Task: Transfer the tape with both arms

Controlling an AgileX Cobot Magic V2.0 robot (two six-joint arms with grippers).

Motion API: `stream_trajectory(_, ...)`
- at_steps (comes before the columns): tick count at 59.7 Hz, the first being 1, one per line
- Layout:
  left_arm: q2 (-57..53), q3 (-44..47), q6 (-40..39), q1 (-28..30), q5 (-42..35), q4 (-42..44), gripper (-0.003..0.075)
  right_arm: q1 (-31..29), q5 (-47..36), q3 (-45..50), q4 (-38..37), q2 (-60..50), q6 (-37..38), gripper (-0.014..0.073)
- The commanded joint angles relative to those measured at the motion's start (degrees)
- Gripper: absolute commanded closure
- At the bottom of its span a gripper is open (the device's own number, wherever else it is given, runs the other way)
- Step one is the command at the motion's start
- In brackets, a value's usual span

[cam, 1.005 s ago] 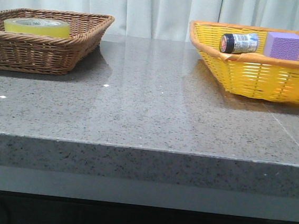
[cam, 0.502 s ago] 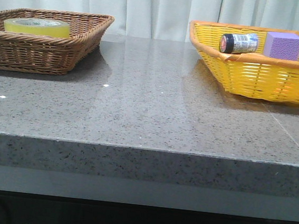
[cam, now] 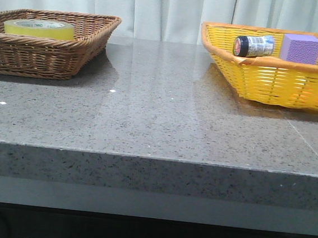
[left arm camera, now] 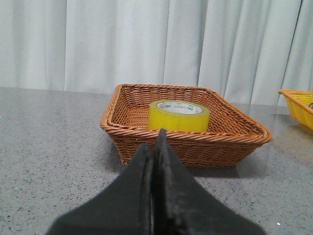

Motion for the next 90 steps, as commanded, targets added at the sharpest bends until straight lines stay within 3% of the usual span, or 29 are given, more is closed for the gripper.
stream_trajectory(1, -1.04, 2.23, -0.64, -0.48, -4.54, -0.28, 0.074, -1.55, -5.63, -1.47, 0.08, -1.56, -0.19, 0.0662)
stream_trajectory(34, -1.04, 2.23, -0.64, -0.48, -4.54, -0.28, 0.074, -1.75, -5.18, -1.47, 0.08, -1.56, -0.19, 0.0662)
stream_trajectory(50, -1.04, 2.23, -0.64, -0.48, -4.54, -0.28, 0.074, -1.82, -11.6, -1.47, -9.43, -1.63, 7.73, 0.0662)
stream_trajectory(90, -1.04, 2.23, -0.64, -0.48, -4.54, -0.28, 0.074, -5.65, -11.0, -1.47, -9.51, -1.63, 7.67, 0.0662)
